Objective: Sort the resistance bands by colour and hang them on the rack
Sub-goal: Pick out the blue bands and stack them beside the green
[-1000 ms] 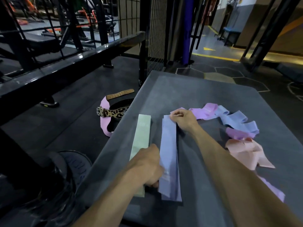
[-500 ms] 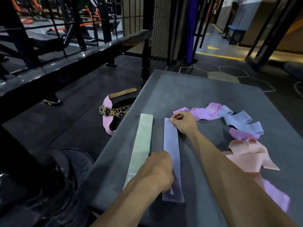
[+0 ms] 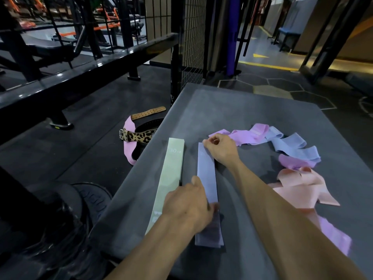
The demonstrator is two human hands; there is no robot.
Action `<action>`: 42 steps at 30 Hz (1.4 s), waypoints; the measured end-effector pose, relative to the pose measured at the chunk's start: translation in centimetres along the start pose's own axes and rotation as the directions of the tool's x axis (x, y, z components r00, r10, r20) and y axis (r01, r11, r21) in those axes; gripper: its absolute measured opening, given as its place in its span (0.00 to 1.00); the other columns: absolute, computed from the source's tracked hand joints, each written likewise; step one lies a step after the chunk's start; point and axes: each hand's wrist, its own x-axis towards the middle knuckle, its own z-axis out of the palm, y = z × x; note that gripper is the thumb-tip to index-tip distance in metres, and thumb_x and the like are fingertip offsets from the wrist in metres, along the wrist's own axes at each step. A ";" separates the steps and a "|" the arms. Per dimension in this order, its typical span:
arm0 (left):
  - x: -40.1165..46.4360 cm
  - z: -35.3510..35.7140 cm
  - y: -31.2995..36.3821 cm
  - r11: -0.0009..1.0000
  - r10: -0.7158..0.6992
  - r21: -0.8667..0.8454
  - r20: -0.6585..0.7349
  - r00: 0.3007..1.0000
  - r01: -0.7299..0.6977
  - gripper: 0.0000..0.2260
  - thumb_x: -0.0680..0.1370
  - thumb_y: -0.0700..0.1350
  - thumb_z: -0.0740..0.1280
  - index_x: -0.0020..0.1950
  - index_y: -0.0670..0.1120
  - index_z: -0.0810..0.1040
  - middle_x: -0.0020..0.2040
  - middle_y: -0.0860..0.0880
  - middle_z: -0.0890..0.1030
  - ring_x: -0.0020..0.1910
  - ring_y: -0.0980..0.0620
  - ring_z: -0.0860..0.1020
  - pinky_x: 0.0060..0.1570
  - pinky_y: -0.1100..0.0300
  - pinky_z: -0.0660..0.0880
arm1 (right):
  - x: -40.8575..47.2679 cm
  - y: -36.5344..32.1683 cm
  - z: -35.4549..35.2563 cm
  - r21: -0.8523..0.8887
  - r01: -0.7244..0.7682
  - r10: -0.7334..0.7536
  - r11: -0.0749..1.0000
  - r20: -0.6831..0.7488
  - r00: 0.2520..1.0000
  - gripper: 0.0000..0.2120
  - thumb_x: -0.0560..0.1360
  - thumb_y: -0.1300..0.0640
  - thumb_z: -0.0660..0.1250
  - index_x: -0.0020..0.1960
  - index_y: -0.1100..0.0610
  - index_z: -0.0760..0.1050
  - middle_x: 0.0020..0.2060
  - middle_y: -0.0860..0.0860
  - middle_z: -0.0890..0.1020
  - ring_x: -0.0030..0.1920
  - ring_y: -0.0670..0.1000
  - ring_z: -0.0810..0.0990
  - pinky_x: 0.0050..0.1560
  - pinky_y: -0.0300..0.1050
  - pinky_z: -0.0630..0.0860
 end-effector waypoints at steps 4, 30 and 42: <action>0.0 0.5 0.6 0.996 0.007 0.092 -0.015 1.000 -0.005 0.30 0.76 0.70 0.62 0.62 0.47 0.64 0.54 0.47 0.80 0.52 0.44 0.79 0.44 0.53 0.67 | -0.6 -1.0 0.5 -0.397 0.116 -0.121 0.911 0.012 0.993 0.25 0.73 0.34 0.64 0.55 0.54 0.80 0.50 0.50 0.82 0.50 0.55 0.81 0.47 0.48 0.77; 0.3 0.6 4.1 0.968 0.244 0.126 -0.259 0.934 -0.218 0.16 0.82 0.62 0.56 0.51 0.50 0.59 0.52 0.46 0.80 0.52 0.40 0.79 0.41 0.52 0.63 | 0.5 7.4 -15.2 -0.727 -0.137 0.028 0.673 -0.160 0.987 0.17 0.76 0.56 0.66 0.64 0.57 0.74 0.59 0.57 0.78 0.62 0.62 0.76 0.57 0.54 0.73; 0.5 0.7 5.3 0.961 0.262 0.172 -0.330 0.907 -0.215 0.14 0.83 0.60 0.55 0.49 0.50 0.58 0.45 0.47 0.78 0.38 0.43 0.67 0.38 0.53 0.62 | 2.5 11.3 -16.2 -0.725 -0.069 0.015 0.685 -0.081 0.997 0.15 0.78 0.60 0.61 0.64 0.56 0.74 0.56 0.59 0.81 0.56 0.63 0.80 0.58 0.53 0.73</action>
